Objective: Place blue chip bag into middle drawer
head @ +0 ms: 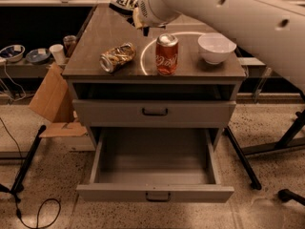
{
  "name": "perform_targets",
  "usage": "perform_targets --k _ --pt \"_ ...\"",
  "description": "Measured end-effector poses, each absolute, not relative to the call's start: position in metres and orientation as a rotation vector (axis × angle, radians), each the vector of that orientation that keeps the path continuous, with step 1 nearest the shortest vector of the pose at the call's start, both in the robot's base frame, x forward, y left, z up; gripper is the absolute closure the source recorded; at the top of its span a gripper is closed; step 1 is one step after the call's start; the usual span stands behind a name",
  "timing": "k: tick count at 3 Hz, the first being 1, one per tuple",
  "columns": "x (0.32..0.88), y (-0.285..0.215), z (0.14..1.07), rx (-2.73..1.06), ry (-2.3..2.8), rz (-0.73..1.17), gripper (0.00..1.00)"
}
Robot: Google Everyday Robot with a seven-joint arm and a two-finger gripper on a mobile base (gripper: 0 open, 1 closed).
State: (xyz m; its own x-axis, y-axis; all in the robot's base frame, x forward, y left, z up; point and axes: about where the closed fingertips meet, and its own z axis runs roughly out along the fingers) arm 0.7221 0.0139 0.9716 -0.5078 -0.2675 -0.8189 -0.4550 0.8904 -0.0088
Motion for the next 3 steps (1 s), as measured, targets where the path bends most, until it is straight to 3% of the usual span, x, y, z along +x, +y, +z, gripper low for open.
perform_targets --k 3 --pt "0.61 0.023 1.026 -0.599 1.971 0.341 1.0"
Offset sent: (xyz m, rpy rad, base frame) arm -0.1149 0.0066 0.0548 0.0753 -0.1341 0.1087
